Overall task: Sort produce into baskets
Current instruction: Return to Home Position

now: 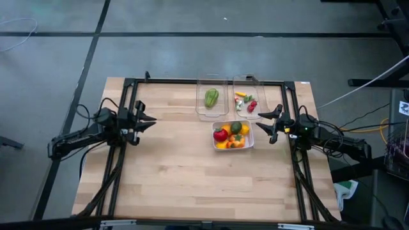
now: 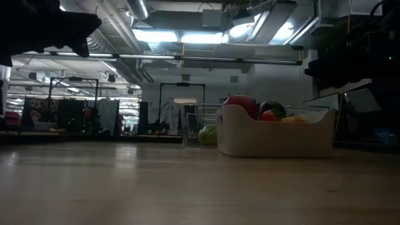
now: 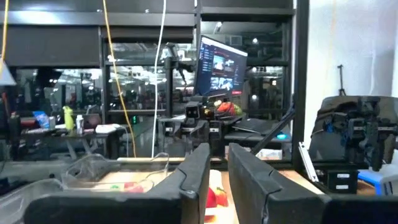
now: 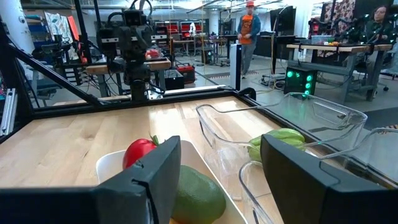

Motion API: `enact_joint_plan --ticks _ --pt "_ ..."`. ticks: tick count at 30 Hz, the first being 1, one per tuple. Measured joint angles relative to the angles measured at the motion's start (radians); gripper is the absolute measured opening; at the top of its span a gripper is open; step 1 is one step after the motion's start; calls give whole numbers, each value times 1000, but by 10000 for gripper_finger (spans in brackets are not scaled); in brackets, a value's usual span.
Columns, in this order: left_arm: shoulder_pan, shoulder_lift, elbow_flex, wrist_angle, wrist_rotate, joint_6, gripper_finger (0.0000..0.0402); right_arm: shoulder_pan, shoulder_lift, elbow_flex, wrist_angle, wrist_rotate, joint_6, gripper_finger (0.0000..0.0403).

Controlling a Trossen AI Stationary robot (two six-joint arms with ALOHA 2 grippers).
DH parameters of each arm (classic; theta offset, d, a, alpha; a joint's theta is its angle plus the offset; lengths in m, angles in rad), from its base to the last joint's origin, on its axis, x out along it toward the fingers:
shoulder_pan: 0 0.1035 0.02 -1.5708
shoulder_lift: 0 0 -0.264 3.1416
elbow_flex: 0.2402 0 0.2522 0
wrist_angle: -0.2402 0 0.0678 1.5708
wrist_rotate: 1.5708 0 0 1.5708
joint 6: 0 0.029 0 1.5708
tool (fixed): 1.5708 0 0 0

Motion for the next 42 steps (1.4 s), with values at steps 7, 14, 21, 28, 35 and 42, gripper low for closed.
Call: enact_joint_plan --ticks 7,14,21,28,35,42 --pt "0 -2 1 -80 -46 -7 35 0 0 0 0 -1 0 218" --pt "-4 -1 -27 -136 -68 -57 14 0 0 0 -1 -7 0 218" --pt "-42 -1 -26 -135 -70 -73 9 0 0 0 -2 -7 0 218" --pt "-118 -1 -26 -40 -122 -99 2 0 0 0 -2 -7 0 218" --pt "-208 -1 -26 -44 -286 -41 4 0 0 0 -2 -7 0 218" --pt "-218 -1 -26 -65 -382 80 5 0 0 0 -3 -7 0 218"
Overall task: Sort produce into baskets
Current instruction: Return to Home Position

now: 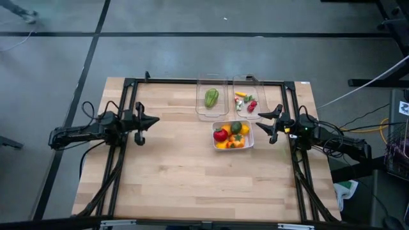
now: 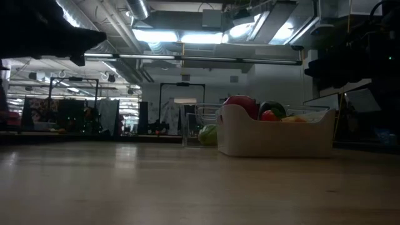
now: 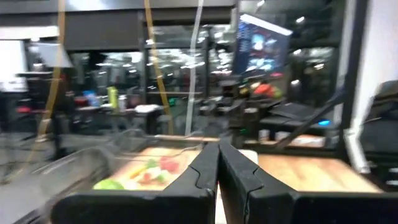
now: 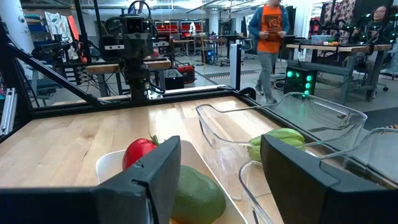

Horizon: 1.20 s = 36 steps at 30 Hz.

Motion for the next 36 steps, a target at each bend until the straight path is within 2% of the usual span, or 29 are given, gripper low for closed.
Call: enact_joint_plan --ticks 5,15,22,36 --pt "0 0 0 -58 -76 11 5 0 0 0 0 0 0 218" --pt "0 2 1 -165 -83 -122 5 0 0 0 0 0 0 218" --pt "0 5 1 -164 -83 -13 5 0 0 0 1 0 0 218" --pt "0 5 1 -163 -83 -14 5 0 0 0 2 0 0 218"
